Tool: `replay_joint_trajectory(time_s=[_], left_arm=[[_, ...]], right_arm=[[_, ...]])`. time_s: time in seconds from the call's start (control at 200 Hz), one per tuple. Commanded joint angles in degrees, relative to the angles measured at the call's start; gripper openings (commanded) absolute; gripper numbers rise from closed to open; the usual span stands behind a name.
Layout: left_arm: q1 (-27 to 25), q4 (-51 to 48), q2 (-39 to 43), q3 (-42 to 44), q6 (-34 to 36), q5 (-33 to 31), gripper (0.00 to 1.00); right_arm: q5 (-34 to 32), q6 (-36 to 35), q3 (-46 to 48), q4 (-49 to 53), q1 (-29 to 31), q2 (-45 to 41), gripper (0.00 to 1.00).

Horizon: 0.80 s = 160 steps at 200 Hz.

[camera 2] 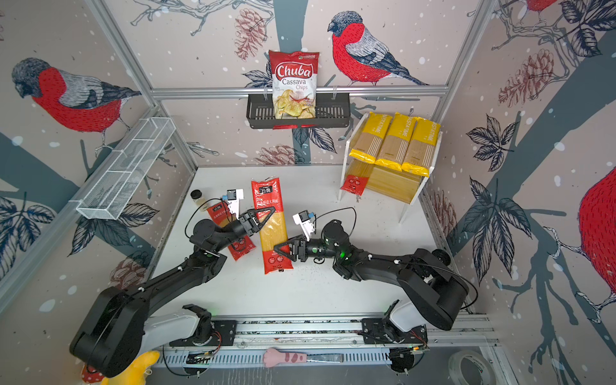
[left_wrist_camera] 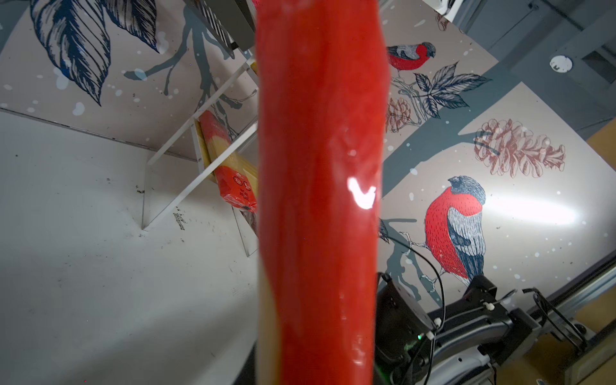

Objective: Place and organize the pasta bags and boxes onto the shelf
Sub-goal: 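Open the left gripper and draw it back while the right gripper keeps the pack upright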

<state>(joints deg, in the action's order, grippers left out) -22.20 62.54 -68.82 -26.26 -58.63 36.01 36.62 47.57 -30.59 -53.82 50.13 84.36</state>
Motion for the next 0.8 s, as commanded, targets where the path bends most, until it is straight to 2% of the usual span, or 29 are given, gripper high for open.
replay_joint_trajectory(time_s=[0.0,0.115,0.305,0.525,0.68,0.795], left_arm=[[-0.42,11.21,-0.63,0.13,-3.6,-7.34,0.21],[-1.95,15.54,-3.32,0.77,-5.94,-11.29,0.21],[-4.23,20.3,-8.24,0.25,-8.75,-11.53,0.22],[-5.0,19.22,-10.99,-1.38,-9.05,-9.55,0.29],[-6.38,12.87,-13.52,-4.46,-6.58,-5.9,0.34],[-7.64,12.06,-16.38,-6.12,-6.35,-4.22,0.39]], right_arm=[[-3.58,7.15,2.7,-12.11,-0.05,0.74,0.62],[-5.49,11.93,4.54,-19.07,0.01,2.16,0.61],[-7.64,14.39,5.32,-22.81,0.02,2.81,0.56],[-11.4,13.25,6.73,-20.57,0.82,2.21,0.3],[-16.8,13.66,9.27,-22.66,2.53,2.53,0.23],[-24.99,14.22,13.28,-28.86,4.85,2.61,0.17]])
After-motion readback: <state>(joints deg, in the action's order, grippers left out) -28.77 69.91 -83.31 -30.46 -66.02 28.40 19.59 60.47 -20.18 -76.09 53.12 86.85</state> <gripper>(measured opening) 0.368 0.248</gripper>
